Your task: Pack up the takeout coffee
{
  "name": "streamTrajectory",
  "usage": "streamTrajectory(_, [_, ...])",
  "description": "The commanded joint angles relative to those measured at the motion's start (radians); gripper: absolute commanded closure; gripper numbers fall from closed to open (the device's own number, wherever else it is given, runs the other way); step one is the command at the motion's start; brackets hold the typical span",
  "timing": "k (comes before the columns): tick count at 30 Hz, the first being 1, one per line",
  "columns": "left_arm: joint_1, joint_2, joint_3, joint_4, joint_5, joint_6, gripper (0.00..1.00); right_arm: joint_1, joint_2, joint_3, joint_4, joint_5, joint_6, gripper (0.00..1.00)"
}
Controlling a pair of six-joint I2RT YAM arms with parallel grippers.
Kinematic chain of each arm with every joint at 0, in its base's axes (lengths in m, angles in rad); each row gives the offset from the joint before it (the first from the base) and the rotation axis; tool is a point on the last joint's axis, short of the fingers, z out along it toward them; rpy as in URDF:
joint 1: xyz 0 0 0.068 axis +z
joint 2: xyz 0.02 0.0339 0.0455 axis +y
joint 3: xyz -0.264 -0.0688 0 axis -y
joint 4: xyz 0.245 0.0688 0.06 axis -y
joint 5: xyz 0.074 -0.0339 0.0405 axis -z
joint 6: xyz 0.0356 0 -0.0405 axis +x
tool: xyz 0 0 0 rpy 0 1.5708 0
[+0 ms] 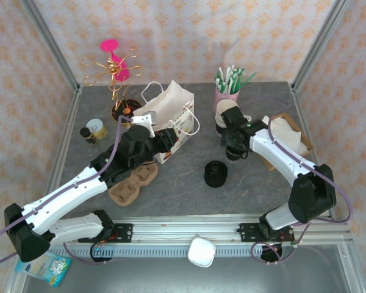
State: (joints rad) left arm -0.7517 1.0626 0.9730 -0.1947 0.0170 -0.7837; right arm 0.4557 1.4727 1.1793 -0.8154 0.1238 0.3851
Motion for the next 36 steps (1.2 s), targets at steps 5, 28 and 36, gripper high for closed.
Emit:
streamTrajectory(5, [0.006,-0.004,0.009,-0.025,-0.028,0.021,0.68,0.008,-0.026,-0.008,0.021,0.005,0.026,0.24])
streamTrajectory(28, [0.005,-0.009,0.018,-0.05,-0.046,0.035,0.68,0.008,0.007,-0.062,0.019,-0.036,0.023,0.25])
streamTrajectory(36, [0.005,-0.003,0.024,-0.049,-0.045,0.037,0.67,0.008,-0.038,-0.003,0.002,-0.009,0.035,0.13])
